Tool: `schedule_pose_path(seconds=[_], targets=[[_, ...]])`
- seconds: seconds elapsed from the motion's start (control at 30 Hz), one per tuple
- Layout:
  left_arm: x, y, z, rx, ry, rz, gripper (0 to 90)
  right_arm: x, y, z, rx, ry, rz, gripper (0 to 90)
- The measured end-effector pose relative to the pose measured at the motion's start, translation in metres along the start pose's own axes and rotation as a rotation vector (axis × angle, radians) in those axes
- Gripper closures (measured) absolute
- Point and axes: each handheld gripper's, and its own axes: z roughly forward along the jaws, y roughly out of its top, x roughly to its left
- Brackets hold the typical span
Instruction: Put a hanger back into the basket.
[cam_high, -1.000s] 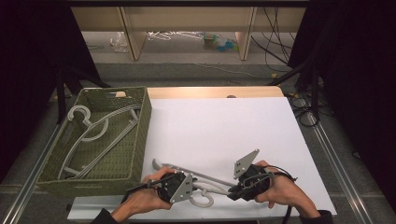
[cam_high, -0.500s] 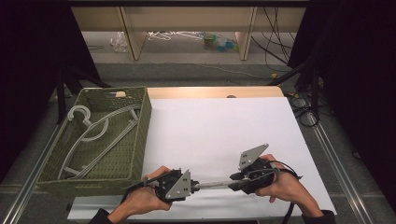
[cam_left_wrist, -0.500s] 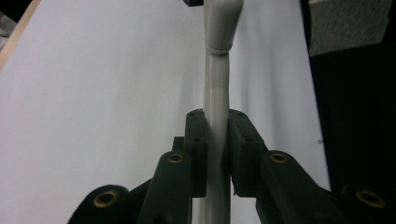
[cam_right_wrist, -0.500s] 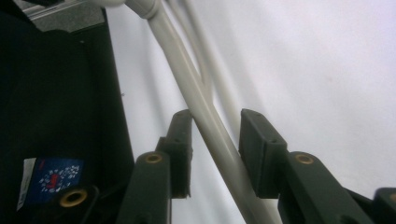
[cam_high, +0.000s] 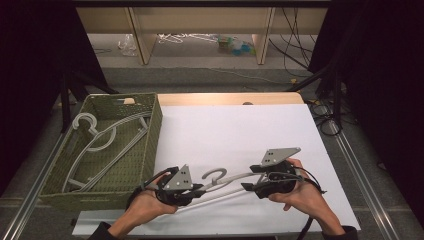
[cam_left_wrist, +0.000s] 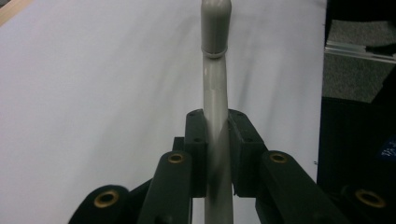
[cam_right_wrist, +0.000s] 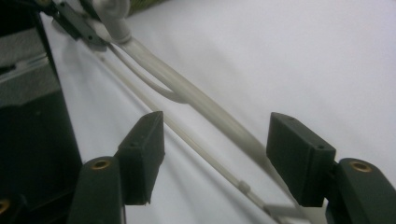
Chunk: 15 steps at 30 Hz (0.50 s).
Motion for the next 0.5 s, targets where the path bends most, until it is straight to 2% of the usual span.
schedule_pose_path(seconds=[0.07,0.2,0.23,0.33,0.5], targets=[[0.004,-0.001,-0.004,-0.009,0.010,-0.036,79.1,-0.001,0.001,-0.004,-0.039,-0.031,0.008,34.1],[0.011,-0.002,-0.012,-0.018,0.021,-0.086,79.1,-0.001,0.001,-0.008,-0.089,-0.058,0.032,32.1],[0.012,-0.003,-0.012,-0.034,0.018,-0.103,79.1,-0.001,0.001,-0.008,-0.095,-0.065,0.043,31.5],[0.015,-0.003,-0.017,-0.043,0.024,-0.134,79.1,0.000,-0.001,-0.008,-0.113,-0.076,0.065,30.5],[0.021,-0.004,-0.023,-0.064,0.030,-0.178,79.1,0.002,-0.006,-0.008,-0.146,-0.081,0.075,29.9]])
